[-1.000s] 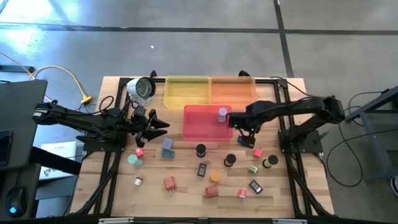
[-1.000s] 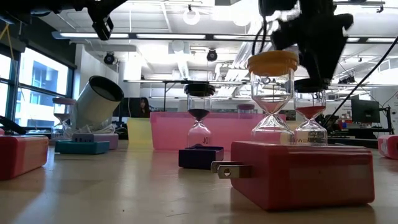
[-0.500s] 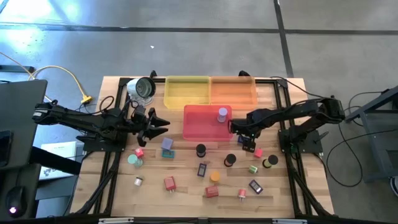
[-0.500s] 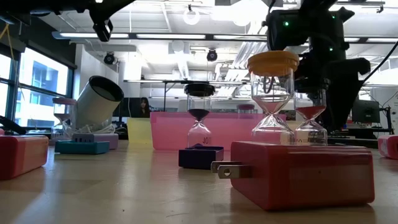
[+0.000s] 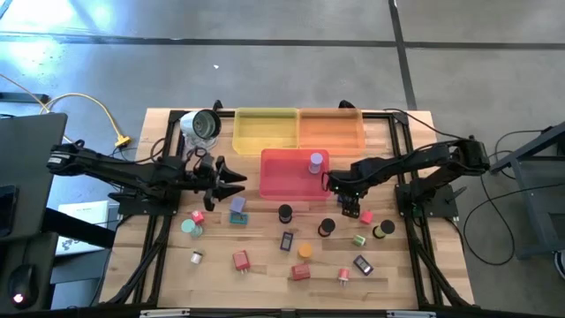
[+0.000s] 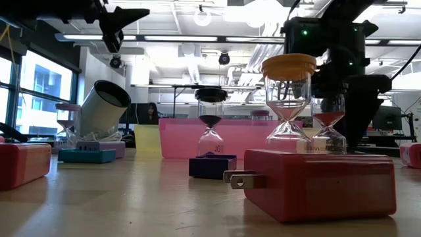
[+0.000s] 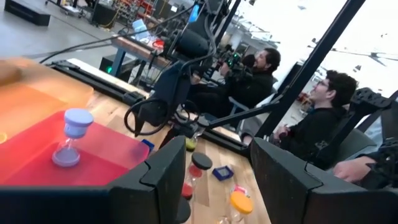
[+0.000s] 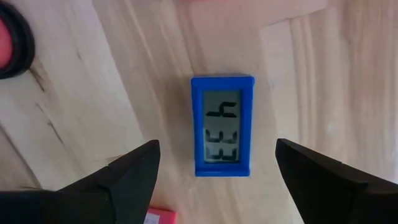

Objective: Pick & Place Office items
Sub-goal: Put the blue digital clock into the orange bin

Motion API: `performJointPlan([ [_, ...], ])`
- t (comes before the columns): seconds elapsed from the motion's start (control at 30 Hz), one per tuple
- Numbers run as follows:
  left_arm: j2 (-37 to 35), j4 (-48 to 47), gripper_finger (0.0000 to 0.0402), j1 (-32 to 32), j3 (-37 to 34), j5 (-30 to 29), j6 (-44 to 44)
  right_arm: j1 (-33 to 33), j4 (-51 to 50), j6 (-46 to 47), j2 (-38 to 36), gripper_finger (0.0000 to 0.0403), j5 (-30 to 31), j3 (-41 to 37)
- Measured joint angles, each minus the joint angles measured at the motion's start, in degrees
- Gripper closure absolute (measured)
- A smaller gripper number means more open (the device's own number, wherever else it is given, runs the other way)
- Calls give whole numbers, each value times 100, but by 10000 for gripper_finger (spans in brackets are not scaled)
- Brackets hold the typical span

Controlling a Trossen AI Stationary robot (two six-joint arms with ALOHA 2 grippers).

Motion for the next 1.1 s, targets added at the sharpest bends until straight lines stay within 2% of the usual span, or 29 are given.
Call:
performJointPlan([
  [0.5, 664, 300, 224, -2, 0, 2, -271, -4, 602, -293, 0, 94, 579, 0],
  [1.1, 787, 373, 224, -2, 0, 2, -313, 0, 526, -504, 0, 94, 376, 0],
])
